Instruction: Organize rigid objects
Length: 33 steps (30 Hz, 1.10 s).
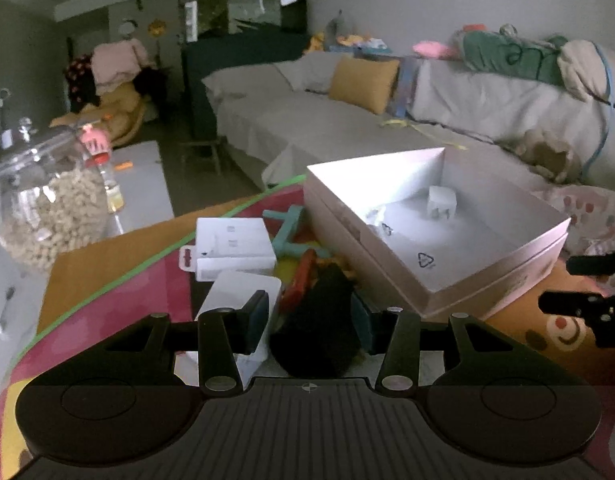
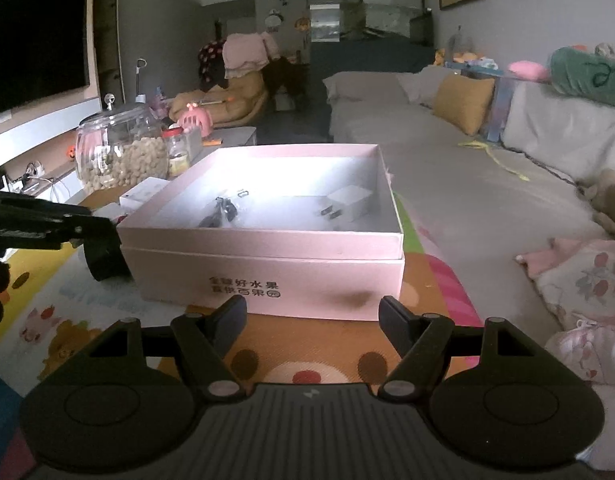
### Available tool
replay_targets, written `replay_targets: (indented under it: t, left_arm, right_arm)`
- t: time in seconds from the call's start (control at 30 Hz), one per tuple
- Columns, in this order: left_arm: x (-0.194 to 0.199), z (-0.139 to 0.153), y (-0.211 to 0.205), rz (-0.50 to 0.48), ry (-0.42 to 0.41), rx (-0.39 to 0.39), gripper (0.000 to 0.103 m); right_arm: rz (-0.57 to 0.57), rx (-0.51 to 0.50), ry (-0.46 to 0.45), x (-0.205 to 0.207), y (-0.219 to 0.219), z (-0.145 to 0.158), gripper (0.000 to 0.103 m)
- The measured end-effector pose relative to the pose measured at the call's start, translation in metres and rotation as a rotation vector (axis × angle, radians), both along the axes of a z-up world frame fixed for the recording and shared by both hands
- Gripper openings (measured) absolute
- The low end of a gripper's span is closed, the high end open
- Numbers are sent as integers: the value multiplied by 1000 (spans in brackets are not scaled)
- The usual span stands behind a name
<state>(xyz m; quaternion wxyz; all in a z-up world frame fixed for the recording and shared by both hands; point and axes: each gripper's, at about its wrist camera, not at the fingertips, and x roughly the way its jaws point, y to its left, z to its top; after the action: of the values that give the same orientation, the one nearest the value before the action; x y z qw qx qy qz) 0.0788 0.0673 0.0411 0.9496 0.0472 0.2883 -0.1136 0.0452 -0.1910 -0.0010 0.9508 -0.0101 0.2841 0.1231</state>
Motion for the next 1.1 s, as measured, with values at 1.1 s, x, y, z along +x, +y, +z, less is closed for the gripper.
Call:
replay_targets:
  t: [1.1]
  left_arm:
    - [-22, 21, 81, 194, -41, -231, 39]
  right_arm:
    - [585, -139, 107, 12, 191, 12, 53]
